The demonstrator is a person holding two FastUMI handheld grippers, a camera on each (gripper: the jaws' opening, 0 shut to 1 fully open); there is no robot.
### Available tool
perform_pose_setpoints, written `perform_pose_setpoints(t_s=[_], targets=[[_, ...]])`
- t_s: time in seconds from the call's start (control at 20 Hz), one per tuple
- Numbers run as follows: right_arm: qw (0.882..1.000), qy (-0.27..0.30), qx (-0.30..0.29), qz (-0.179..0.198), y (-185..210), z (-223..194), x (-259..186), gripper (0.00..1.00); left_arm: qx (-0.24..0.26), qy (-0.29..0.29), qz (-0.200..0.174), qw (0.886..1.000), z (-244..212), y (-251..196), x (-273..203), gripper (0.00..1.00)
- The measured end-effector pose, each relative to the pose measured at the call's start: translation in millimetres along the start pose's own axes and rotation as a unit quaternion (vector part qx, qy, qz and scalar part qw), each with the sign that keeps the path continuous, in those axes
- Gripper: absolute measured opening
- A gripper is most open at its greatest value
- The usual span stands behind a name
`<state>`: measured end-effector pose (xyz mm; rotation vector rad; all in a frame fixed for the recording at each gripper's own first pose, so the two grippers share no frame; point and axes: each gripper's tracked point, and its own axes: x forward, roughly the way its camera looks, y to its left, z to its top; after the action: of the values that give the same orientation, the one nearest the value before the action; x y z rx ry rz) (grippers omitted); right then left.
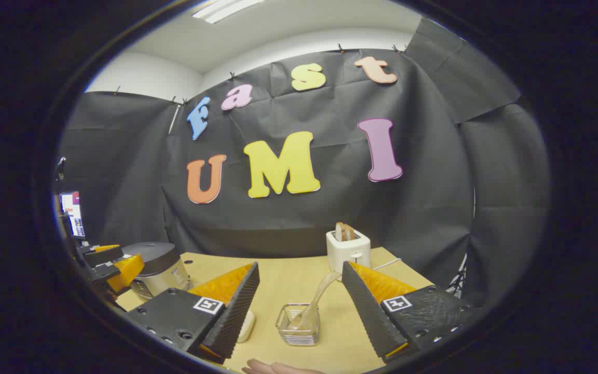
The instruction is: Close the left gripper, press the button to open the rice cooker; take a wooden spoon from the chopstick holder with the right hand, scoop a spoonful of rice and pour it into the rice cooker, then put the wooden spoon back into the chopstick holder.
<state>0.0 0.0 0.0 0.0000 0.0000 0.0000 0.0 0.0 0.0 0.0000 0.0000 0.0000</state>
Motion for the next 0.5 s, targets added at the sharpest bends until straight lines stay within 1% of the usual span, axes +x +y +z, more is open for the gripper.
perform_pose_setpoints(t_s=[0.1, 0.2, 0.25, 0.3, 0.35, 0.4, 0.5], targets=[[1.000, -0.018, -0.010, 0.010, 17, 11, -11, 0.95, -0.005, 0.005, -0.007, 1.000, -3, 2, -3, 0.98], [0.999, -0.034, -0.015, 0.003, 22, 15, -19, 0.95, -0.013, 0.012, -0.023, 1.000, -8, 2, -6, 0.98], [0.999, -0.036, -0.015, 0.000, 25, 11, -22, 0.91, -0.014, 0.015, -0.025, 0.999, -11, 4, -9, 0.98], [0.999, -0.037, -0.015, -0.002, 30, 8, -23, 0.95, -0.011, 0.017, -0.029, 0.999, -11, 6, -11, 0.98], [0.999, -0.034, -0.013, -0.007, 30, 4, -22, 0.95, -0.008, 0.014, -0.031, 0.999, -10, 10, -12, 0.98], [0.999, -0.030, -0.013, -0.008, 32, 1, -22, 0.91, -0.006, 0.012, -0.030, 0.999, -8, 13, -12, 0.98], [1.000, -0.023, -0.015, -0.002, 39, -2, -20, 0.91, -0.010, 0.012, -0.031, 0.999, -6, 15, -10, 0.98]])
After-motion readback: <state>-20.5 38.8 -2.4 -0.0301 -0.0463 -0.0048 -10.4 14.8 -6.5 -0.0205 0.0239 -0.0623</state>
